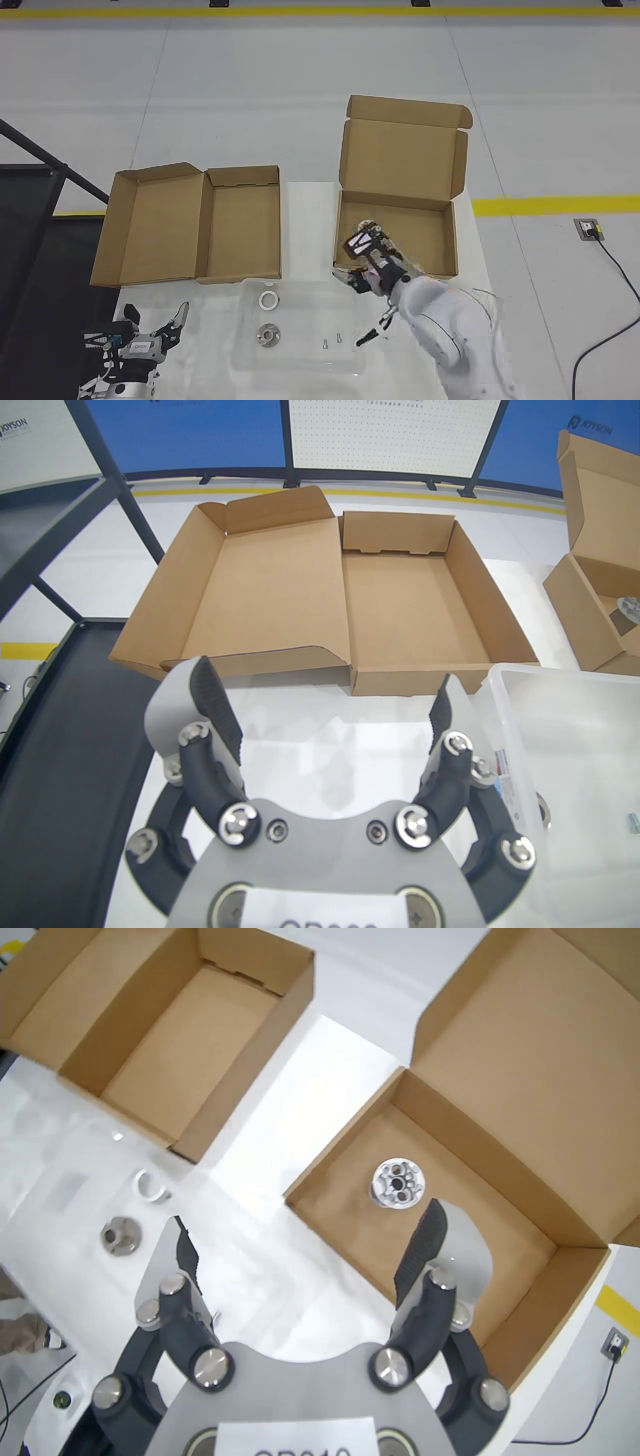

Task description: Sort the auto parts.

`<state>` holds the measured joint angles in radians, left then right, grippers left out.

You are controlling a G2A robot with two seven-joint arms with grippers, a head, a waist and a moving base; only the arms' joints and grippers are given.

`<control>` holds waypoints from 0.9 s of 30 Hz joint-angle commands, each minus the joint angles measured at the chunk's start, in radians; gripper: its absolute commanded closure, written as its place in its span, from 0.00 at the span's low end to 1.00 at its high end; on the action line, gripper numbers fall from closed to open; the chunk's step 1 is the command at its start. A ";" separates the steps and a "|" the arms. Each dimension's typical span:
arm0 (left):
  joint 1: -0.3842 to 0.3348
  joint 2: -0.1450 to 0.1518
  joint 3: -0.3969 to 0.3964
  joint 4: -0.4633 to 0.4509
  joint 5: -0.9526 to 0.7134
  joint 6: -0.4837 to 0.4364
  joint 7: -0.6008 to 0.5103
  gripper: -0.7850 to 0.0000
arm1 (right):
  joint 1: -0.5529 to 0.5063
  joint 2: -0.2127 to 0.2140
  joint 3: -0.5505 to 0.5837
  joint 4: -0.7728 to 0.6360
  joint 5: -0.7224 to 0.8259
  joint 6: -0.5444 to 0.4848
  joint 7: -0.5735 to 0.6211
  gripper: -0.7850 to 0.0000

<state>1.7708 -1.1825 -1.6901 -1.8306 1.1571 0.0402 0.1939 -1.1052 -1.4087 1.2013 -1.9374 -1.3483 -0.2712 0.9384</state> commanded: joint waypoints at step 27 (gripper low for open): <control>0.000 0.000 0.000 0.000 0.000 0.000 0.000 0.00 | 0.020 -0.046 -0.341 0.240 -0.176 0.226 0.293 0.46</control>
<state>1.7708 -1.1825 -1.6901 -1.8306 1.1571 0.0402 0.1939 -1.0856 -1.4528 0.8630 -1.7056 -1.5166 -0.0577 1.2309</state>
